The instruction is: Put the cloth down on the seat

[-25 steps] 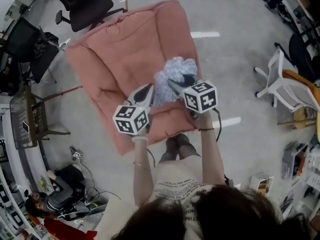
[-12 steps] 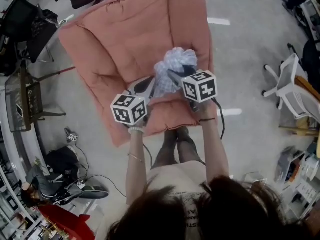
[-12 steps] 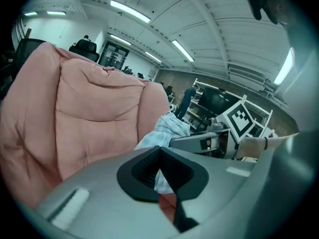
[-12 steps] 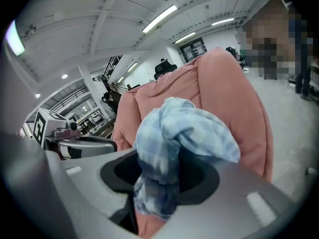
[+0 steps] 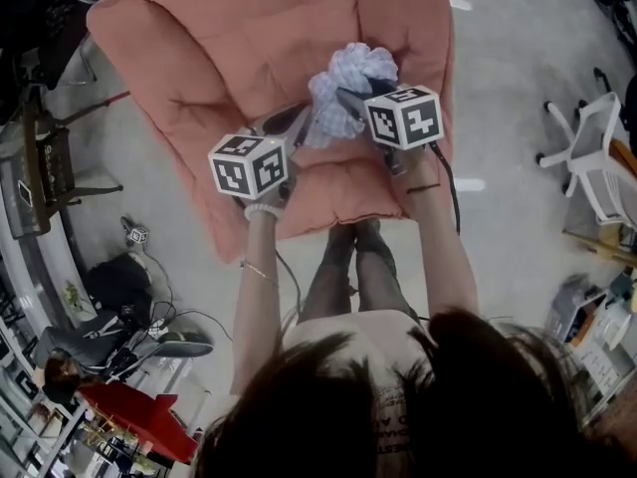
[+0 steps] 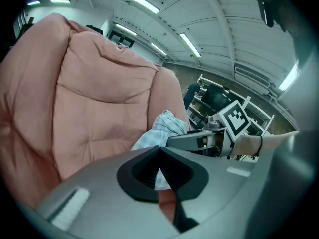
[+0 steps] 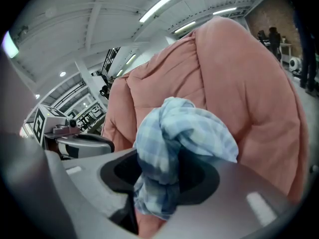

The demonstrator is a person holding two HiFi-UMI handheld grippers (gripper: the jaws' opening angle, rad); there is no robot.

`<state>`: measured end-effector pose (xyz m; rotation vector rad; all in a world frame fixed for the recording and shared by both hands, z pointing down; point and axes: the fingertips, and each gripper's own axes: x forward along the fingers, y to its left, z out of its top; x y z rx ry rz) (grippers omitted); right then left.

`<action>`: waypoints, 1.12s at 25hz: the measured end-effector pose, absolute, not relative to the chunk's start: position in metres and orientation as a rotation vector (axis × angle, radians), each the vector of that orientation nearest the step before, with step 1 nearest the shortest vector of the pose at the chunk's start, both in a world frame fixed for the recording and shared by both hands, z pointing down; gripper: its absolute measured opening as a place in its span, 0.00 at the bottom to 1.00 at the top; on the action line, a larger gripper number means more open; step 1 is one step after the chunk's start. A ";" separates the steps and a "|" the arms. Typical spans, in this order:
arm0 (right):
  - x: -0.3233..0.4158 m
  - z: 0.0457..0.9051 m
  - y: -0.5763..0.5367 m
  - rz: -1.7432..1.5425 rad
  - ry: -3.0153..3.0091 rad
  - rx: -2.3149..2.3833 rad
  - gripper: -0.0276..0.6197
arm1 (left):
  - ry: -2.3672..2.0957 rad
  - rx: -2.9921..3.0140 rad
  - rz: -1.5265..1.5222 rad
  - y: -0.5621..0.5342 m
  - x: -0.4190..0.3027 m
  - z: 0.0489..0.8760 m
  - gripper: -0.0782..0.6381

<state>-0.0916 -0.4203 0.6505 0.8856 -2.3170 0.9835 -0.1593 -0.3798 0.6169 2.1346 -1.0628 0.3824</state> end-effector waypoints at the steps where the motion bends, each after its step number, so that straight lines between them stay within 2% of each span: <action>1: -0.095 0.656 -0.421 1.002 -2.317 0.878 0.34 | -1.053 2.126 0.386 -0.381 -0.160 0.625 0.11; 18: -0.089 0.755 -0.416 1.049 -2.187 0.863 0.34 | -0.976 2.022 0.497 -0.364 -0.166 0.724 0.11; 28: -0.089 0.784 -0.419 1.011 -2.109 0.868 0.35 | -0.951 1.979 0.513 -0.355 -0.162 0.751 0.11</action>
